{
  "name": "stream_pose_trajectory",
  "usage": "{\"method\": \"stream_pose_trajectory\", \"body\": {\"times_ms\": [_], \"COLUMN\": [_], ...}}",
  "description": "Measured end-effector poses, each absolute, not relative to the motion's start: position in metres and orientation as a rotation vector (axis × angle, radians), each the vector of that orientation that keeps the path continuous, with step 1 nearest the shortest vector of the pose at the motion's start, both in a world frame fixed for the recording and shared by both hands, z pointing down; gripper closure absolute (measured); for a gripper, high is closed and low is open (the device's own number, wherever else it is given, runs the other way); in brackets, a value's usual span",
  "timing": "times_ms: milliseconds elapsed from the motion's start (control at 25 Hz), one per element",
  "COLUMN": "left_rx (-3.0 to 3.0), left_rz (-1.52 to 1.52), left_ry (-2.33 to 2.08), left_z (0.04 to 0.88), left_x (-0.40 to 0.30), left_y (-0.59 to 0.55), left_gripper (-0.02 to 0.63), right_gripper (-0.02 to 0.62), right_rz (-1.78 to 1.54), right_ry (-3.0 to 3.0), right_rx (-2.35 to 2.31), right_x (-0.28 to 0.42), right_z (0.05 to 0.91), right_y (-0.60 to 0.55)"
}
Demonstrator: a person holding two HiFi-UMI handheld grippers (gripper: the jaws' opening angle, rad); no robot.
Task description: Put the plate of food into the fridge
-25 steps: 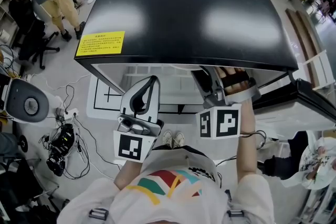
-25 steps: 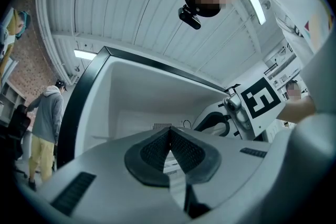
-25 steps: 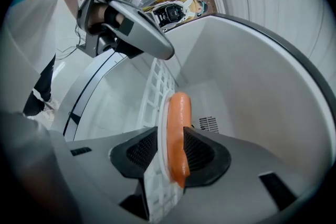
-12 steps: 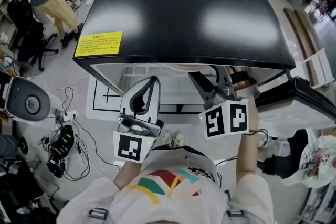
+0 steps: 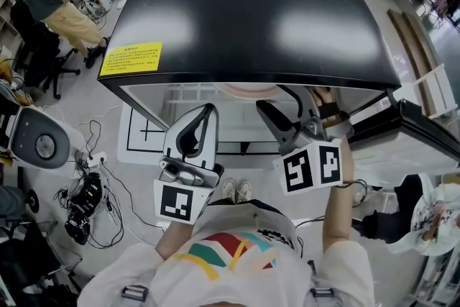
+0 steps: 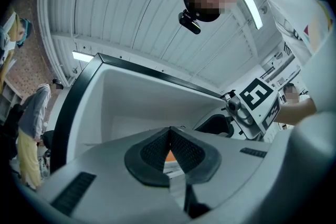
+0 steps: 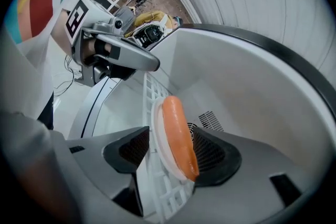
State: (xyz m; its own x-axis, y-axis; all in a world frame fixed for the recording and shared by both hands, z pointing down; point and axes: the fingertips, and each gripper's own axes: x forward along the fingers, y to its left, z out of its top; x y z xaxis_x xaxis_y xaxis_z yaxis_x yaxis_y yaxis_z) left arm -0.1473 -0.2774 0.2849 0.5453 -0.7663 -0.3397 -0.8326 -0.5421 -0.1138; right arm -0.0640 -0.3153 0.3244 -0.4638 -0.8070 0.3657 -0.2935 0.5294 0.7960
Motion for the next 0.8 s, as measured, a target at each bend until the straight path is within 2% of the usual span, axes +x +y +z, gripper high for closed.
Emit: {"method": "stream_pose_trajectory", "body": {"times_ms": [480, 800], "left_rx": [-2.506, -2.506], "left_rz": [0.366, 0.379], "left_ry": [1.346, 1.333], "left_z": [0.280, 0.275], "left_x": [-0.144, -0.139], "left_y": [-0.272, -0.267], "left_gripper": [0.601, 0.601], "right_gripper": [0.359, 0.359], "right_rz": [-0.914, -0.692], "right_ry": [-2.015, -2.361], "right_rx": [1.097, 1.318], "right_x": [-0.054, -0.054], "right_z": [0.305, 0.276], "right_y": [-0.302, -0.276]}}
